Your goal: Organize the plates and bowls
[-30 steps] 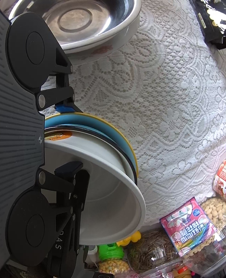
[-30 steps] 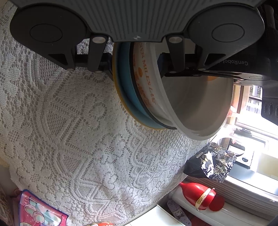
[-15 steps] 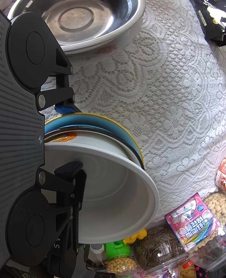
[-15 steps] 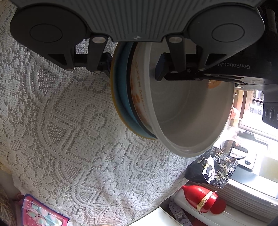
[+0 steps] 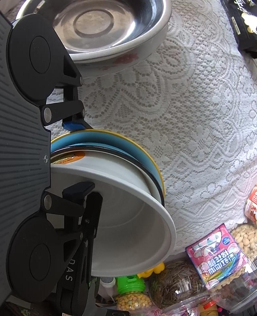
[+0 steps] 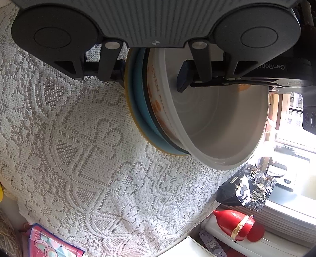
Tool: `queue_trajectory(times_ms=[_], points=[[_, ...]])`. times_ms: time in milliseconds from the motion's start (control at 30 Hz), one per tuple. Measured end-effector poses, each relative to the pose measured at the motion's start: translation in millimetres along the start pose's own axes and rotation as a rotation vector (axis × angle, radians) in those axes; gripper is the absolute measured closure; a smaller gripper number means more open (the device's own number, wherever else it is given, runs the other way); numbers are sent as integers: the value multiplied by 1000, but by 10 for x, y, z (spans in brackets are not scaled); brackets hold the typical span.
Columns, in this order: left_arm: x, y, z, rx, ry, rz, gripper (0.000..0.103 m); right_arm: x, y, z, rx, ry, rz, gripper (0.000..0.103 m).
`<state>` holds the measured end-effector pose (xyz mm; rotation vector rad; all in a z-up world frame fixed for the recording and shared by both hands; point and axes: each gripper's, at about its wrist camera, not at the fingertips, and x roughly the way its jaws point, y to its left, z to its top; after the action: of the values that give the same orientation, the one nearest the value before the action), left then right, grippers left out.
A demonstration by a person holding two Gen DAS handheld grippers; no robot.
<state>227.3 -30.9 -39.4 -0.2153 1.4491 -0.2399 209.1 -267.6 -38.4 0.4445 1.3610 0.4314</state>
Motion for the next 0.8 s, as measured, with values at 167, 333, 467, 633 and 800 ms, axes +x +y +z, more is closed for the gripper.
queue_trajectory(times_ms=[167,333,467,633,800], points=[[-34,-10,20,-4,10,-1,48,-32,28,16,-2,3,-2,53],[25,6,24,7,31,5,47,21,-1,17,-1,18,1,53],[38,14,11,56,29,-6,47,33,2,-8,-13,8,1,52],[27,20,-31,67,27,-10,49,30,13,-52,-23,0,0,51],[20,13,-48,42,13,-2,50,25,1,-80,-4,-7,-3,50]])
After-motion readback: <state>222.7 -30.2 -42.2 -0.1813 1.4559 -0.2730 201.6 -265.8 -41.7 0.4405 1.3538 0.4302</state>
